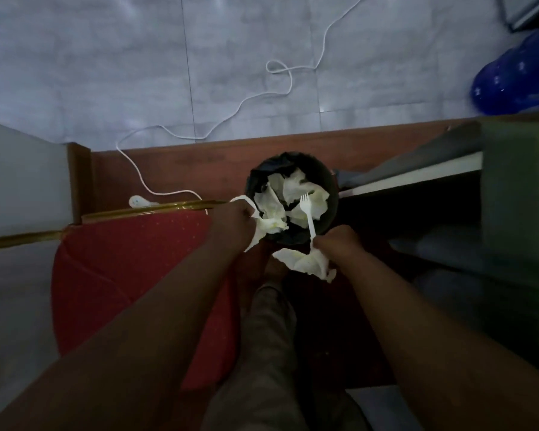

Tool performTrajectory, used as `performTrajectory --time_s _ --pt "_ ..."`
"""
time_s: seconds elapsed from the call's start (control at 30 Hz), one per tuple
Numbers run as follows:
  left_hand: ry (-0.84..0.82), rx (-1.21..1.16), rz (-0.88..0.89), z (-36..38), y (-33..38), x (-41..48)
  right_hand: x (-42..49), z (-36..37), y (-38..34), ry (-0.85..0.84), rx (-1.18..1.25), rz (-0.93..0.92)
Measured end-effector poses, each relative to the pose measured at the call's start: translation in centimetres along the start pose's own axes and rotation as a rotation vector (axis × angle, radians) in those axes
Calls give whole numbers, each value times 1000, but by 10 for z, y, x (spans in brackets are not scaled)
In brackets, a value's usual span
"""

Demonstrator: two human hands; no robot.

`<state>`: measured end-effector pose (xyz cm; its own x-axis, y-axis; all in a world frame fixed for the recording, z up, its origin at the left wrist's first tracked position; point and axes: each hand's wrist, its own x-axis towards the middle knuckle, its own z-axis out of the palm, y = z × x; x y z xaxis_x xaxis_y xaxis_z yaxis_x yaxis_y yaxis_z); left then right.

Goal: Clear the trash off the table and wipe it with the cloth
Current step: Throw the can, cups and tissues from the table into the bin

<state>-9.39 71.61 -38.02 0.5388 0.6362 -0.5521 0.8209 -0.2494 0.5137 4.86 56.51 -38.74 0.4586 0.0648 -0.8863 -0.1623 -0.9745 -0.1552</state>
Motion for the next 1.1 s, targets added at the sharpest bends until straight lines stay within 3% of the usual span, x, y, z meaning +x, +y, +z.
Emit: performTrajectory --time_s 0.27,0.43,0.53,0.63,1.1 --pt "-103 66 -26 49 5 62 82 5 -23 47 -70 -48" --pt "-231 70 -40 63 12 76 100 9 -18 100 233 -155" --pt "-200 70 -53 63 13 75 101 13 -10 22 431 -210" --pt "-194 77 -52 63 13 69 96 15 -2 -46 382 -250" --pt "-120 14 -14 44 32 17 47 -9 9 71 413 -306"
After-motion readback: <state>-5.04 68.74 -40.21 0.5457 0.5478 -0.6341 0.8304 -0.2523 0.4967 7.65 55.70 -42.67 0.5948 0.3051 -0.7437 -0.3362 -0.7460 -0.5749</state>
